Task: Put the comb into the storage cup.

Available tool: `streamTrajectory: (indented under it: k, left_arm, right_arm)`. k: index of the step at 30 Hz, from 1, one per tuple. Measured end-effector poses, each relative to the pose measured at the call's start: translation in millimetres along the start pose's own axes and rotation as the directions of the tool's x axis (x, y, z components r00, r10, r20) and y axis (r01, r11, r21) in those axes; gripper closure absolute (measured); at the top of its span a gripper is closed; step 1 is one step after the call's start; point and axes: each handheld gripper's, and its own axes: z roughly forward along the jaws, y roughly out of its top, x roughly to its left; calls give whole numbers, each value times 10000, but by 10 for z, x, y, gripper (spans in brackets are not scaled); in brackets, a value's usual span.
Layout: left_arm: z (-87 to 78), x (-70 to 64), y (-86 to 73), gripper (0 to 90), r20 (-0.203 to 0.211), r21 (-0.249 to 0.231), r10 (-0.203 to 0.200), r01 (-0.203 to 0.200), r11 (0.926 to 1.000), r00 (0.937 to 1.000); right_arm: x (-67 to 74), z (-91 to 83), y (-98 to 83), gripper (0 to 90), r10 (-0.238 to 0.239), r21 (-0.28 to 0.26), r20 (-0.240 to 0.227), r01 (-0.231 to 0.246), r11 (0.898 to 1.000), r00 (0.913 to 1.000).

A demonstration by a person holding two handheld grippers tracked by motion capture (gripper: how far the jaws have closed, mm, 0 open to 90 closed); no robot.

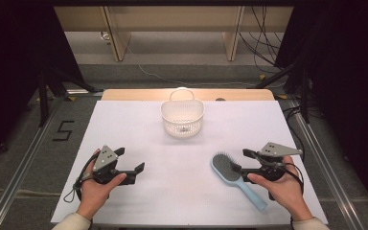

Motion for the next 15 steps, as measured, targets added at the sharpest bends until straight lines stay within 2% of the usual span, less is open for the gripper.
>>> streamTrajectory:
  k: [2,3,4,5,8,9,12,14,15]
  left_arm:
    - [0,0,0,71,1,-3,-2,2,10000,10000]
    - [1,1,0,71,3,-5,-3,3,10000,10000]
    - [2,1,0,71,5,-3,-7,7,10000,10000]
    - [2,1,-1,70,11,4,-1,1,10000,10000]
    - [1,0,0,70,7,-3,-6,6,10000,10000]
    - [1,0,0,70,7,-3,-6,6,10000,10000]
    - [2,-1,1,70,19,-2,-9,9,10000,10000]
    - [1,-1,1,70,16,-4,-5,5,10000,10000]
    - [0,-2,1,70,9,-10,2,-2,10000,10000]
  right_arm:
    - [-34,-33,10,200,164,-738,175,-151,9972,9997]
    - [-34,-33,10,200,164,-738,175,-151,9972,9997]
    - [-62,-58,13,174,340,-1242,283,-303,9918,9990]
    - [-78,-67,13,175,407,-1501,324,-354,9880,9986]
    - [-107,-103,21,183,516,-2128,360,-428,9762,9980]
    - [-107,-103,21,183,516,-2128,360,-428,9762,9980]
    - [-134,-145,52,210,373,-2794,277,-280,9598,9989]
    - [-143,-165,66,233,336,-3273,191,-255,9446,9993]
    - [-143,-177,76,233,407,-3324,153,-333,9425,9991]
